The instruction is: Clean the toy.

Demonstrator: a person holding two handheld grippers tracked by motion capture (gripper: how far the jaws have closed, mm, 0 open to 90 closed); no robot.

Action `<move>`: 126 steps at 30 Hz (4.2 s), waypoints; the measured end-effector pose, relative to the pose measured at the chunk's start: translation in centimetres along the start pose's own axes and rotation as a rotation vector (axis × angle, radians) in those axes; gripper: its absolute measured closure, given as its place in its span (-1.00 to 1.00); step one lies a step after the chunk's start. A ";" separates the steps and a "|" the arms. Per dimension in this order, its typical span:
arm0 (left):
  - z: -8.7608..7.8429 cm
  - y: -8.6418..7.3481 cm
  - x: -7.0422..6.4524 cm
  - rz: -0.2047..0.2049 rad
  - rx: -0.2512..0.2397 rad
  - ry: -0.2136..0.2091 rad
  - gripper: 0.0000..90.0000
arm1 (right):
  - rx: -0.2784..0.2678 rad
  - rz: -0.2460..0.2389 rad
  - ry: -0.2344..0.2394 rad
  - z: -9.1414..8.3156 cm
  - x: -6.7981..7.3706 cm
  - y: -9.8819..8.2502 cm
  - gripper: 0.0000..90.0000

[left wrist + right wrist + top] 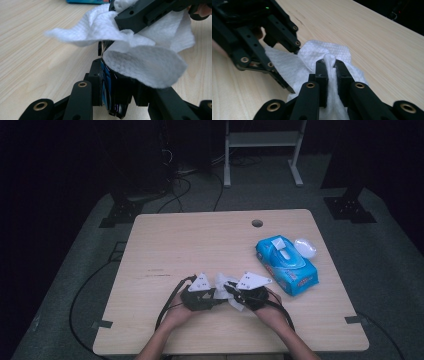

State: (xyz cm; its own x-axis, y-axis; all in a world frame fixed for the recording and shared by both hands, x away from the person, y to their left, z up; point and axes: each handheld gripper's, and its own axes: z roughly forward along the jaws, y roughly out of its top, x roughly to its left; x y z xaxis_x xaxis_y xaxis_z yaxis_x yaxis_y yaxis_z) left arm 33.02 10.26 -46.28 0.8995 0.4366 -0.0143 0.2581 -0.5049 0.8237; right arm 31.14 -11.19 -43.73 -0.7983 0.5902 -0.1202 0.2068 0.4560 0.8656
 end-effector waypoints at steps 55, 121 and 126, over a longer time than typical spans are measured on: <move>-0.3 -0.1 0.4 0.004 0.007 0.025 0.48 | 0.019 0.178 -0.121 -2.1 -4.0 -1.7 0.85; -0.3 0.3 0.4 0.029 0.031 0.019 0.47 | 0.005 0.035 0.051 1.1 1.0 1.3 0.85; -0.5 0.2 0.4 0.028 0.028 0.016 0.48 | 0.021 0.129 -0.058 -0.4 -2.2 -0.2 0.85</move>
State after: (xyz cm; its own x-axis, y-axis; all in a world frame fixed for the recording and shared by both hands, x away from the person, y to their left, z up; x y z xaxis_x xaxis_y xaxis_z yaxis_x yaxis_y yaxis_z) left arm 33.31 10.69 -45.87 0.9011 0.4332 0.0179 0.2426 -0.5380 0.8073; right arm 32.61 -12.86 -43.46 -0.7301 0.6823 -0.0372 0.3178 0.3872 0.8655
